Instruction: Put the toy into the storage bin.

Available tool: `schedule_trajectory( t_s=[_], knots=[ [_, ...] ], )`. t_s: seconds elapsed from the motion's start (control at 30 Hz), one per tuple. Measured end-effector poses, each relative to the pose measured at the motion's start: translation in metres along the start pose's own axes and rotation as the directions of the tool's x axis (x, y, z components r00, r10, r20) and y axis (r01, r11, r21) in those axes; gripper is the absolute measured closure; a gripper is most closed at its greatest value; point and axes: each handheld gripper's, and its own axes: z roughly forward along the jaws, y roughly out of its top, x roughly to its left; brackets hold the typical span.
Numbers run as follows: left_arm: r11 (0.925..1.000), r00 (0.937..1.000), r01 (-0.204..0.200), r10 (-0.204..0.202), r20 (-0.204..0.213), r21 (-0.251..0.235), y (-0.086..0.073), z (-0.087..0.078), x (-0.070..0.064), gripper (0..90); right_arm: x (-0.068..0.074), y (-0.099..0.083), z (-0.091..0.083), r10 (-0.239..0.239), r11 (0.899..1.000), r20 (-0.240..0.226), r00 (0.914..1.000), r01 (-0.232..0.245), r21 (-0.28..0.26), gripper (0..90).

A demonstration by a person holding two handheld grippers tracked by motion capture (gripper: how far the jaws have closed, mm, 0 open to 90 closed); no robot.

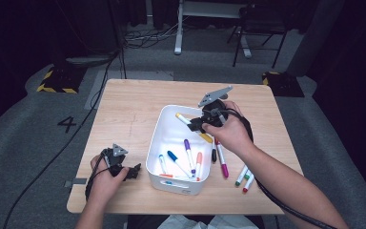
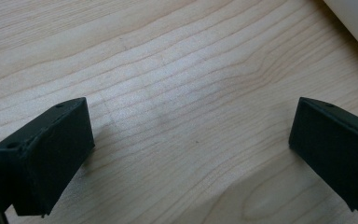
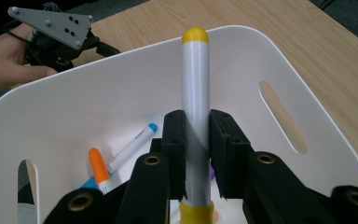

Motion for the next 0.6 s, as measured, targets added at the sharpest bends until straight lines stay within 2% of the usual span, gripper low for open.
schedule_trajectory(
  t_s=[0.33, 0.6],
  knots=[
    [1.0, 1.0, -0.002, 0.002, -0.002, 0.0, 0.0, 0.0, 0.0, 0.1, 0.0, -0.009, 0.022, -0.004, 0.998, 0.001, 1.0, 0.004, 0.057, 76.4],
    [1.0, 1.0, -0.002, 0.002, -0.001, 0.0, 0.0, 0.0, 0.0, 0.1, 0.001, -0.017, 0.032, -0.024, 0.994, 0.008, 0.9997, 0.023, 0.108, 76.5]
  ],
)
